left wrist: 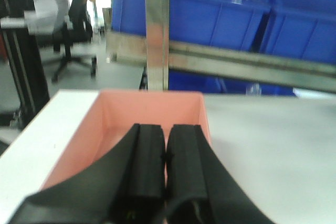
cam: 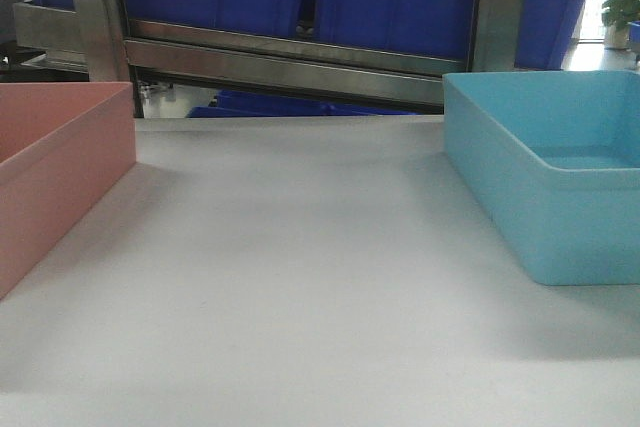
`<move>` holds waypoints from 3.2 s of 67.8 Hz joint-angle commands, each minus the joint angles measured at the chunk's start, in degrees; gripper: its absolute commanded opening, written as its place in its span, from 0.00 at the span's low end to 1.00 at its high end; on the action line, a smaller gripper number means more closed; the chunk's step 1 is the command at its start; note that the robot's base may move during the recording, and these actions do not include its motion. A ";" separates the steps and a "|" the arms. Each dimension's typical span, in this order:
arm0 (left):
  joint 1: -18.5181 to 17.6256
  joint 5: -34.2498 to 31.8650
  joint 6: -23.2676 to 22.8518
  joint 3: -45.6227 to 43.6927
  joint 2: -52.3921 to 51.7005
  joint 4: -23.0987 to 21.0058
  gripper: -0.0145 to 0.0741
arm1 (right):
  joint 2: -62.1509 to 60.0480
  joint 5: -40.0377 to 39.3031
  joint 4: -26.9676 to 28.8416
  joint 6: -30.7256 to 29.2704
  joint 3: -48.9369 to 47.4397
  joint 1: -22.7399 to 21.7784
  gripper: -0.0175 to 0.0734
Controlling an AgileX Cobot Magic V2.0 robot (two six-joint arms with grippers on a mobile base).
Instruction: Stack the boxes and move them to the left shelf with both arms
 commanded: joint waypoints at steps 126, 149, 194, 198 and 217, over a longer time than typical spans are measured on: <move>23.72 15.98 26.95 -58.26 96.22 -8.82 0.47 | -1.15 -5.02 -0.17 -0.45 -1.15 -0.29 0.25; 23.72 17.80 26.95 -58.30 96.22 -8.82 0.16 | -1.15 -5.02 -0.17 -0.45 -1.15 -0.29 0.25; 18.97 32.87 9.47 -67.79 87.27 -17.11 0.16 | -1.15 -5.02 -0.17 -0.45 -1.15 -0.29 0.25; 17.36 34.30 6.14 -67.79 85.95 -17.11 0.16 | -1.15 -5.02 -0.17 -0.45 -1.15 -0.29 0.25; 7.89 37.15 -2.91 -66.96 82.78 -17.11 0.16 | -1.15 -5.02 -0.17 -0.45 -1.15 -0.29 0.25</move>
